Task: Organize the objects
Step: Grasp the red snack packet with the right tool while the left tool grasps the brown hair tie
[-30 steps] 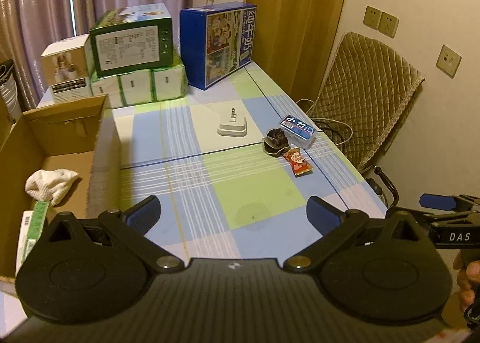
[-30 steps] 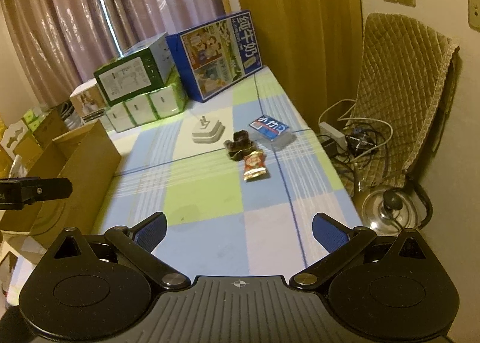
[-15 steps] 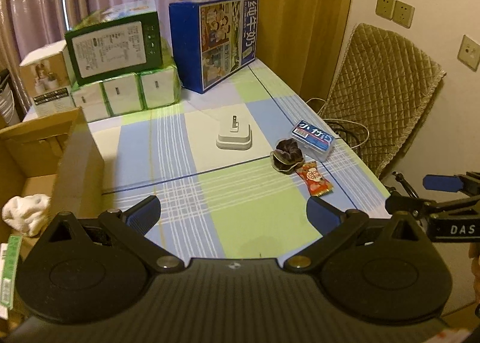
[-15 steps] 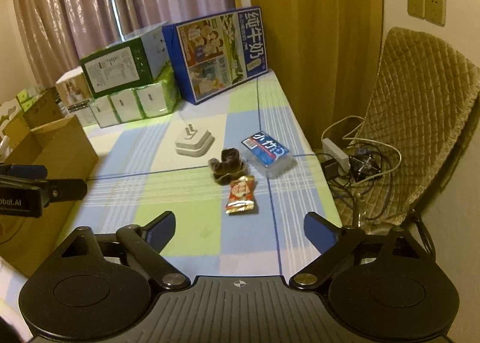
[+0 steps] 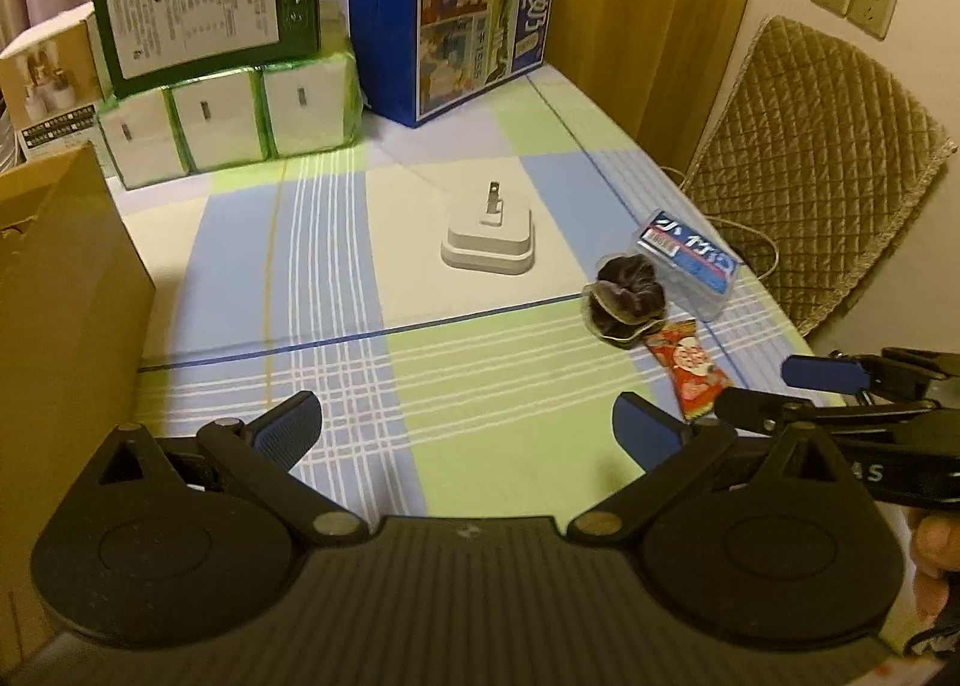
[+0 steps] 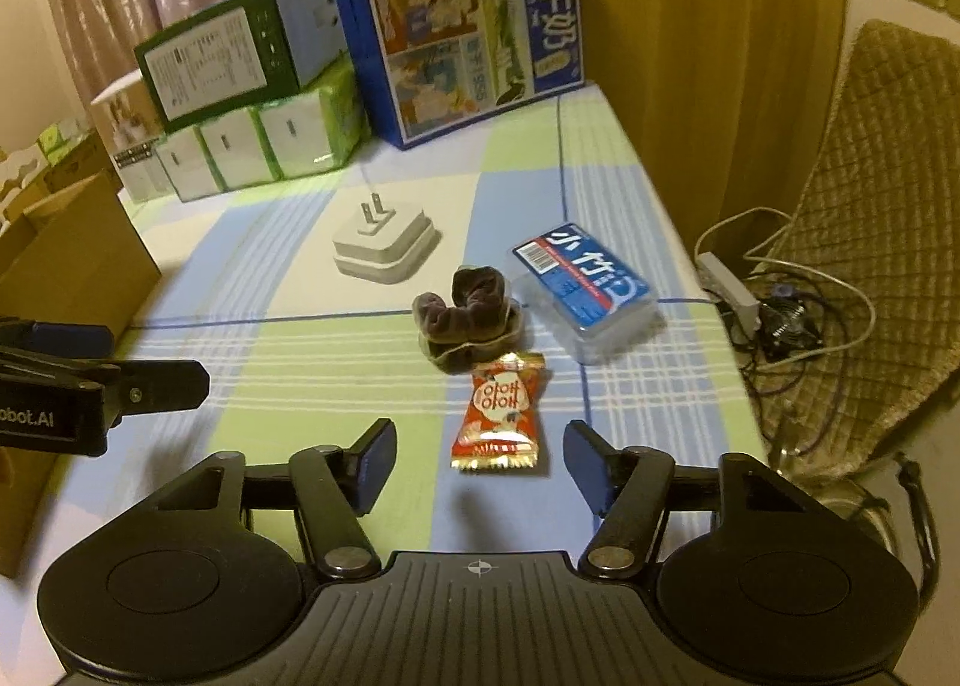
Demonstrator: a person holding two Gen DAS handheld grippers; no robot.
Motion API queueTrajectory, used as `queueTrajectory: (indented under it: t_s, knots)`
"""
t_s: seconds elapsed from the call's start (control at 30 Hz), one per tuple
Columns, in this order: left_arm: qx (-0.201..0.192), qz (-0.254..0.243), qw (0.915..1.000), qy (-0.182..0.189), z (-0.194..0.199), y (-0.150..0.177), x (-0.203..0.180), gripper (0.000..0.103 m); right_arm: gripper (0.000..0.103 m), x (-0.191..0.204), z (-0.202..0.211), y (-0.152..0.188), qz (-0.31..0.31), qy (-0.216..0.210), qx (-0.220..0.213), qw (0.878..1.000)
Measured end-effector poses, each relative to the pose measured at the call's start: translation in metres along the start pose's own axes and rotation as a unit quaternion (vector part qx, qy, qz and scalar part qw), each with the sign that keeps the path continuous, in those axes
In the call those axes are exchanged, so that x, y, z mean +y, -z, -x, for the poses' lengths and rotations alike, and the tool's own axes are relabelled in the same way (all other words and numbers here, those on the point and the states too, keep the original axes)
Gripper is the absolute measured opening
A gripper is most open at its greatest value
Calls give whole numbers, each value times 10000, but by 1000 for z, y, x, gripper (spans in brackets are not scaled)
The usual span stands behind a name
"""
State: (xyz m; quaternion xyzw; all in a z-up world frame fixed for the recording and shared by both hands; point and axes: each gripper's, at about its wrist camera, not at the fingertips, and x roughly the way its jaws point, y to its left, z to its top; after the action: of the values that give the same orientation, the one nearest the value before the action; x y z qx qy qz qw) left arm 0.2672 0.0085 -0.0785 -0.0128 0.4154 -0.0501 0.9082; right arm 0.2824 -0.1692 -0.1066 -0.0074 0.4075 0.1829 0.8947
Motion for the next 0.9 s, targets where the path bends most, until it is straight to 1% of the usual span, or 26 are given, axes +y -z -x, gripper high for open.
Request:
queueTrajectory:
  t_s: [0.1,0.2,0.27,0.4,0.43,0.47,0.57,0.73,0.8,0.83,0.9]
  knots:
    - [80,-82,9999,3,-13,-3,0,100,56,-2,-20,-1,83,47,54,9999]
    - [130,-120,9998,7,-24,-4,0,95,51,-2,-36,-1,160,130,76,9998]
    - [169,-124,9998,16,-31,-5,0,93,45,-2,-46,-1,226,147,131,9996]
    - [191,-160,9996,88,-39,-5,-1,92,40,0,-54,1,325,225,86,9992]
    - [194,-184,9996,99,-41,-5,-2,92,38,0,-54,1,351,243,55,9991]
    - [193,-204,9995,112,-43,-5,-3,92,32,0,-54,2,382,279,31,9989]
    - [181,-242,9994,164,-47,-6,-8,91,30,-2,-52,4,355,302,-2,9989]
    - [152,-399,9985,350,-59,-8,-24,89,29,-13,-40,5,243,306,-80,9992]
    - [104,-438,9978,480,-64,-11,-31,89,29,-18,-37,4,211,326,-106,9992]
    - [82,-446,9974,552,-67,-14,-34,88,29,-21,-35,4,201,337,-105,9992]
    - [36,-493,9962,711,-72,-18,-41,83,29,-27,-33,5,195,372,-114,9991]
